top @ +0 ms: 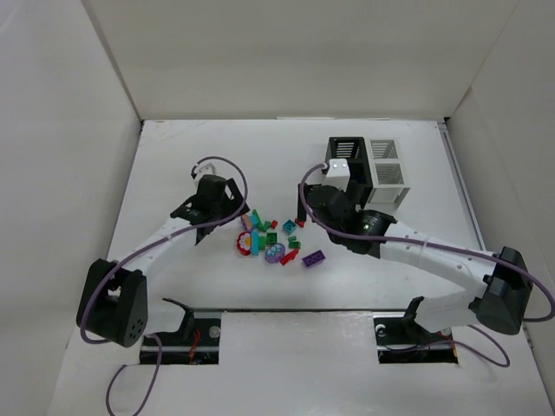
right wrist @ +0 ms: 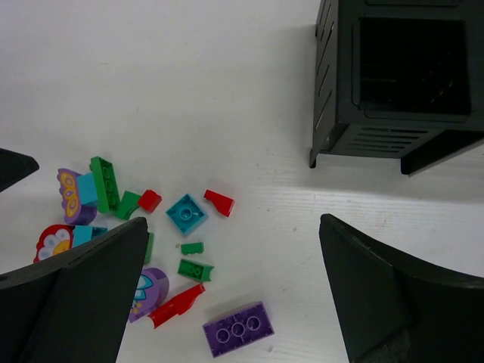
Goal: Sort the legos into containers by color
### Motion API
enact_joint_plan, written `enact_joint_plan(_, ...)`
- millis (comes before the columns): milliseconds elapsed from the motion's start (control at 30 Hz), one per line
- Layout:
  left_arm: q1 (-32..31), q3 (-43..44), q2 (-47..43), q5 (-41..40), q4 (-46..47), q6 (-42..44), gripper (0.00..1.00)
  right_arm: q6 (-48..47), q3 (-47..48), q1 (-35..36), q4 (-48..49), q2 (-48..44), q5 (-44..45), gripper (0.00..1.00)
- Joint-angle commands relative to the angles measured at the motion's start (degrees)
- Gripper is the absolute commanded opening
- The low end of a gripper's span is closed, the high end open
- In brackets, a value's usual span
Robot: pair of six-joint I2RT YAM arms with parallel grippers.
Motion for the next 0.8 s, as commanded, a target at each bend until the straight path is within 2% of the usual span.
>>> enact_joint_plan(0,2.43,2.46,1.24,6.65,5.2,1.17,0.78,-1.88,3.73,-1.38,-3.5,-1.16,-0.4,0.99)
enact_joint_plan(100,2.44,4.21,3.18,2.45,1.26,-2.51,0.77,-2.4,3.21,-3.57,-2.71,-3.36,-5.12,0.99)
enact_joint_plan(133,2.44,4.91,3.88,1.3,-0.23,-6.96,0.82,-2.4,2.25,-5.5,-2.71,-3.98,-6.63,0.99)
enact_joint_plan(167,2.44,5.44,4.5,1.29,-1.21,-8.83,0.82,-1.79,1.72,-6.47,-1.92,-5.11,-8.04,0.99)
enact_joint_plan(300,1.83,1.86,5.82,7.52,3.68,-18.57,0.83,-0.74,0.05,-12.27,-1.91,-5.91,-16.38,0.99)
enact_joint_plan(400,0.16,1.23,5.82,4.12,5.11,-20.27,0.83,-0.73,0.04,-13.43,-3.05,-5.91,-17.02,0.99)
enact_joint_plan(467,-1.86,1.23,5.82,-0.27,5.11,-18.53,0.81,-1.35,-0.65,-13.43,-3.06,-5.91,-17.02,0.99)
enact_joint_plan(533,-1.87,1.23,5.82,-1.17,5.82,-15.81,0.81,-2.84,-0.66,-13.43,-2.53,-5.91,-16.49,0.99)
enact_joint_plan(767,-4.06,3.16,8.88,-6.17,-1.37,-15.62,0.82,-2.84,-1.19,-13.95,-2.53,-4.87,-15.96,0.99)
